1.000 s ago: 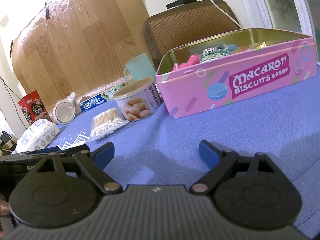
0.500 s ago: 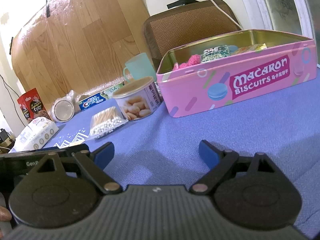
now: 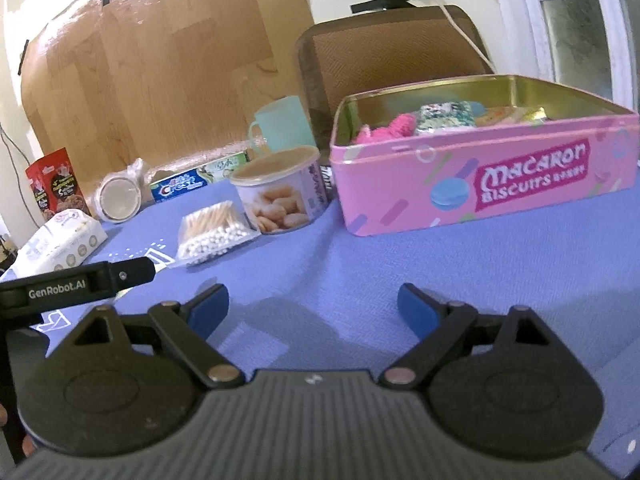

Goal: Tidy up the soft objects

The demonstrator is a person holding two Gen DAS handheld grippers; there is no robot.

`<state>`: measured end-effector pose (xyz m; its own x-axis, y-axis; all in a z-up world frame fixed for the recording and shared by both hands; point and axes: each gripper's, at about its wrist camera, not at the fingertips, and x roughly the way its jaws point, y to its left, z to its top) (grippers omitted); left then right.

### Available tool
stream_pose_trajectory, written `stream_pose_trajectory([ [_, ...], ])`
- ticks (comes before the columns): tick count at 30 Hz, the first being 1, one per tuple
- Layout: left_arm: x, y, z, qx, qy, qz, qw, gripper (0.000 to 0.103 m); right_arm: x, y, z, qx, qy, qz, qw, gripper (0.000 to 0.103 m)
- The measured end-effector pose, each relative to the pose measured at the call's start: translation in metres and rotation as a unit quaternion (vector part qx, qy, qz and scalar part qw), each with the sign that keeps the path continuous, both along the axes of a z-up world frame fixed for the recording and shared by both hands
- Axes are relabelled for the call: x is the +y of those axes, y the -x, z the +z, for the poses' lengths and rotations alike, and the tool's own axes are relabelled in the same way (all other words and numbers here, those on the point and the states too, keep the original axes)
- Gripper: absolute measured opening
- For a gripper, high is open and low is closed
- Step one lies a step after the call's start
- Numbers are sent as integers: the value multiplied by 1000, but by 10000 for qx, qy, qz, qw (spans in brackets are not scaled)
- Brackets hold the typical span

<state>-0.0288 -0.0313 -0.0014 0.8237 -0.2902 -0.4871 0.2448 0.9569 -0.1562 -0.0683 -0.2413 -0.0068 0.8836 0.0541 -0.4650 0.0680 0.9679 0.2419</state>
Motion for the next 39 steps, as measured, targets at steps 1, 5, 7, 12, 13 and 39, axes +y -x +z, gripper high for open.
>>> stream_pose_trajectory([
  [1, 2, 0, 0, -13, 51, 9, 10000, 103, 2, -1, 1, -13, 25, 11, 10000, 93],
  [5, 10, 3, 1, -123, 277, 101, 9995, 103, 12, -4, 8, -96, 200, 90, 9997, 93],
  [7, 19, 4, 2, -185, 512, 261, 9982, 103, 17, -8, 10, -108, 269, 175, 9994, 93],
  [12, 55, -6, -2, 70, 1161, 975, 9884, 103, 30, -21, 15, -109, 383, 463, 9981, 93],
  [13, 60, -7, -3, 95, 1228, 1089, 9864, 103, 33, -25, 16, -95, 399, 530, 9978, 93],
  [39, 64, -19, -7, 393, 1049, 891, 9897, 103, 87, -34, 5, 418, 1243, 2257, 9653, 65],
])
